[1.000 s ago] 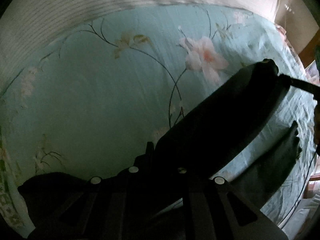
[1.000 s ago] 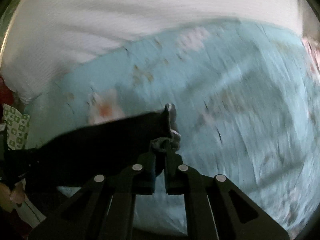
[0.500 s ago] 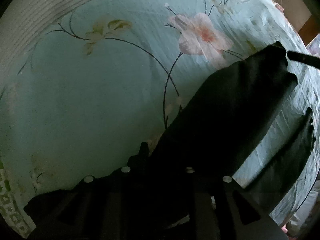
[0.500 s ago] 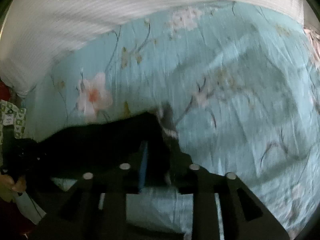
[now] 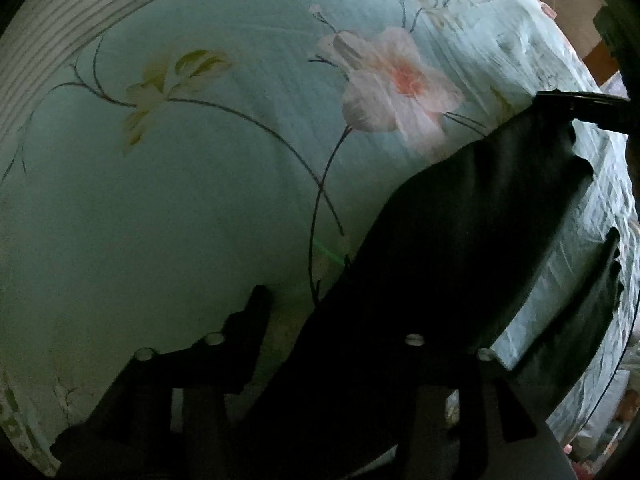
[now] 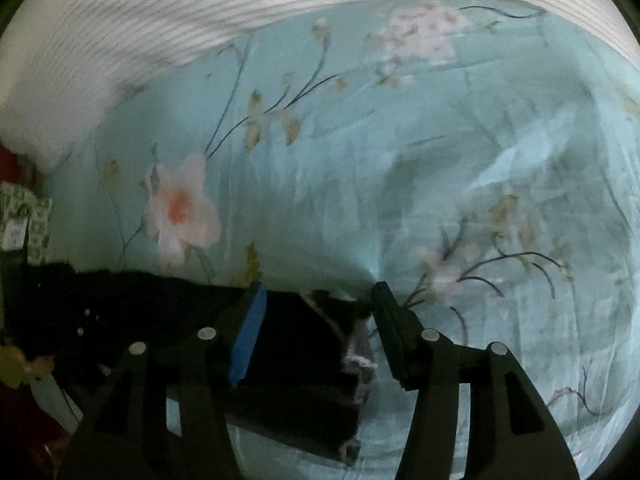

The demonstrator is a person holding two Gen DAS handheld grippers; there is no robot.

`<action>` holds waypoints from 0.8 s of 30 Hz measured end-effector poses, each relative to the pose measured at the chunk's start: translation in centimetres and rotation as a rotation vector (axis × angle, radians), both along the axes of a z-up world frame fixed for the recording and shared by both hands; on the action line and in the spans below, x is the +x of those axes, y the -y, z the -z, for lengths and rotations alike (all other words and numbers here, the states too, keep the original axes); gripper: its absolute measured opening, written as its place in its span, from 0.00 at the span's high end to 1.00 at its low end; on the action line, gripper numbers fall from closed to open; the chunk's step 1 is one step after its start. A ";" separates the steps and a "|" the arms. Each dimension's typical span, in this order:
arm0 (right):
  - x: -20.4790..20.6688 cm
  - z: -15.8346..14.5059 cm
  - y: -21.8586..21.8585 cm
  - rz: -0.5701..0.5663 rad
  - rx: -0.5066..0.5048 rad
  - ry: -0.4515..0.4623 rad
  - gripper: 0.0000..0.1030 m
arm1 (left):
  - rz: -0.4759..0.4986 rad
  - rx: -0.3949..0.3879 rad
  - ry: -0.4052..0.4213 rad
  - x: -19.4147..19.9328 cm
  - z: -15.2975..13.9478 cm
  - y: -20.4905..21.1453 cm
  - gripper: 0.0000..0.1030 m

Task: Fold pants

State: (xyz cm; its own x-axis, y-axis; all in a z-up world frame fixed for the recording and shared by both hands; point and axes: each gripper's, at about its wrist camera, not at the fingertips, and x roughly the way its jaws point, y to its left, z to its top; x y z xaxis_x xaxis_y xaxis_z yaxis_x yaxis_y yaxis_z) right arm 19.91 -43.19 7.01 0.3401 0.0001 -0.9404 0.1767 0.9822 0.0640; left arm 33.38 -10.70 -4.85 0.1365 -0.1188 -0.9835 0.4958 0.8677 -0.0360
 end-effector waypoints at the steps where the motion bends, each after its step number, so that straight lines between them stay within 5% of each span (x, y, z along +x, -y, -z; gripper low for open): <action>1: -0.1 -0.1 -0.4 -0.018 -0.013 -0.004 0.77 | 0.011 -0.018 -0.011 0.1 -0.2 0.2 0.92; 2: -0.1 -0.3 -0.6 -0.022 -0.011 -0.002 0.91 | 0.020 -0.022 0.000 -0.1 -0.7 0.4 0.93; 11: -6.4 -4.7 -3.4 -0.195 -0.030 0.158 0.92 | 0.055 -0.071 0.157 -6.4 -6.3 0.2 0.96; 17: -12.6 -5.6 -3.8 -0.230 -0.041 0.191 0.92 | 0.056 -0.103 0.148 -15.1 -7.5 -1.1 0.97; 24: -17.7 -4.3 -6.5 -0.288 -0.144 0.139 0.92 | 0.060 -0.100 0.137 -20.6 -6.9 -0.9 0.97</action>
